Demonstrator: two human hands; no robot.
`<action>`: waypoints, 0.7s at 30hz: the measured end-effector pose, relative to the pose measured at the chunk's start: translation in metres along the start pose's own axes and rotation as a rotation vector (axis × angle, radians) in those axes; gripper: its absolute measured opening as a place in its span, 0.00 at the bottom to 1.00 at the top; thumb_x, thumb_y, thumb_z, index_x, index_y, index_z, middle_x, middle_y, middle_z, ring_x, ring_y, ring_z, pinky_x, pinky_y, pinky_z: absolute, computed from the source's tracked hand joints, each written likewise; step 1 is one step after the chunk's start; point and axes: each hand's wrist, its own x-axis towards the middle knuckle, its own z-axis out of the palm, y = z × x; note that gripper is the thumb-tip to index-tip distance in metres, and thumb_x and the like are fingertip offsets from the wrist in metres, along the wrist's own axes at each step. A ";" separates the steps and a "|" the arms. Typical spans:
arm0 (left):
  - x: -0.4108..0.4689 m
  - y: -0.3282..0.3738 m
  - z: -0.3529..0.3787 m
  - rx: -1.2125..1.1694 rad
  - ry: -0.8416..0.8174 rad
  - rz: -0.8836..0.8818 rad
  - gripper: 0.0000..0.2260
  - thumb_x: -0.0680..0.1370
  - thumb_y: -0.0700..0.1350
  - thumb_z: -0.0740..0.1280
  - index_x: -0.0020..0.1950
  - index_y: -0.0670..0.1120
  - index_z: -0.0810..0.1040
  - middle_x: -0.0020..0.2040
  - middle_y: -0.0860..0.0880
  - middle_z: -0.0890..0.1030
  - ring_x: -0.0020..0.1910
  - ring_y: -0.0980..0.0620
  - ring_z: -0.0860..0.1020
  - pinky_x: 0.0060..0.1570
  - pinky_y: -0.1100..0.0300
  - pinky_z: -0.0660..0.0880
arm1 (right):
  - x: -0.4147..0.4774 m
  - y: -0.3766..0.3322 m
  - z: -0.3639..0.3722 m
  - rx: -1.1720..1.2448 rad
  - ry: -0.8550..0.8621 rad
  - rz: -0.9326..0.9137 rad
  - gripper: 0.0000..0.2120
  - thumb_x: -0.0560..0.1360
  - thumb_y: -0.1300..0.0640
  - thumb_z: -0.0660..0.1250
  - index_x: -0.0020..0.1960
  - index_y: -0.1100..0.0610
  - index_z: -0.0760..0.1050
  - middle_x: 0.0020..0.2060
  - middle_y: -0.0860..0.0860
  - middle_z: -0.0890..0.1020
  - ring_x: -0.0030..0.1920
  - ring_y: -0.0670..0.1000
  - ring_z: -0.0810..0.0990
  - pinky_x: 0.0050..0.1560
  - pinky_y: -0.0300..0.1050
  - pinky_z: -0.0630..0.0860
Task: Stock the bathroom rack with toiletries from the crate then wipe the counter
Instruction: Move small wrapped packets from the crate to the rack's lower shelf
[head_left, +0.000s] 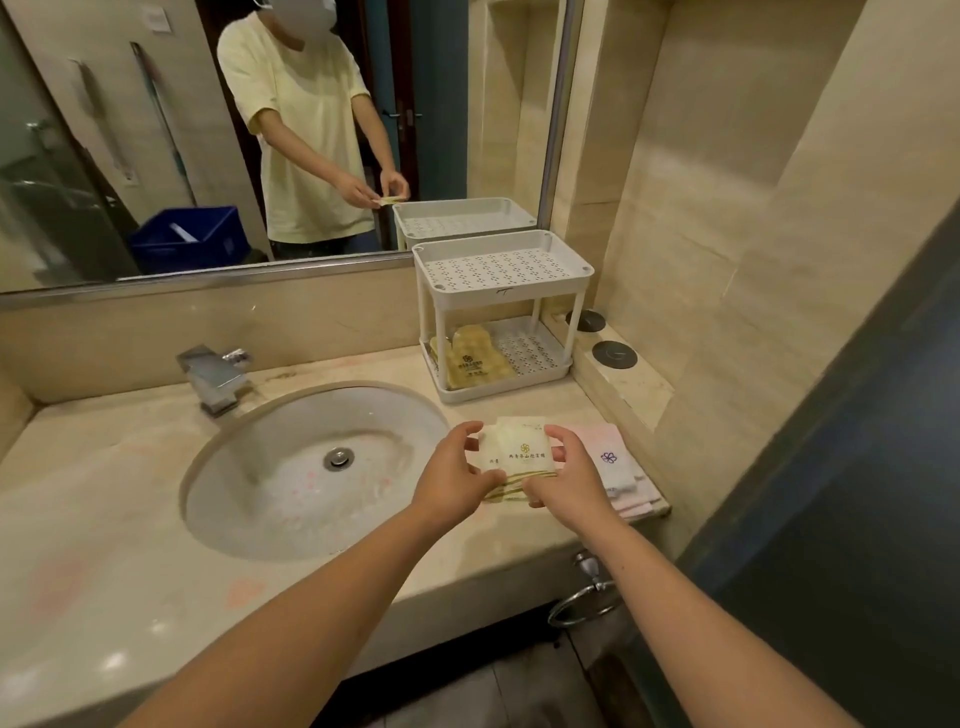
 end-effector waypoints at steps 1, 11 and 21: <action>0.009 0.001 0.002 -0.006 -0.001 -0.002 0.32 0.72 0.43 0.75 0.72 0.51 0.65 0.60 0.51 0.75 0.44 0.55 0.80 0.40 0.58 0.80 | 0.009 -0.001 -0.001 0.005 0.003 0.000 0.37 0.66 0.71 0.70 0.70 0.49 0.63 0.54 0.48 0.74 0.50 0.47 0.78 0.33 0.38 0.78; 0.122 0.010 0.026 -0.058 0.028 -0.062 0.27 0.74 0.39 0.71 0.71 0.47 0.68 0.61 0.50 0.74 0.45 0.51 0.81 0.49 0.52 0.80 | 0.138 -0.010 -0.017 0.011 -0.034 -0.022 0.38 0.67 0.71 0.69 0.72 0.50 0.64 0.51 0.44 0.73 0.48 0.46 0.78 0.36 0.42 0.81; 0.265 -0.003 0.072 -0.081 0.104 -0.138 0.23 0.76 0.37 0.69 0.70 0.46 0.70 0.61 0.48 0.75 0.48 0.50 0.81 0.49 0.56 0.80 | 0.302 0.001 -0.026 -0.063 -0.080 -0.005 0.38 0.69 0.72 0.69 0.73 0.49 0.63 0.55 0.47 0.76 0.49 0.43 0.77 0.38 0.35 0.79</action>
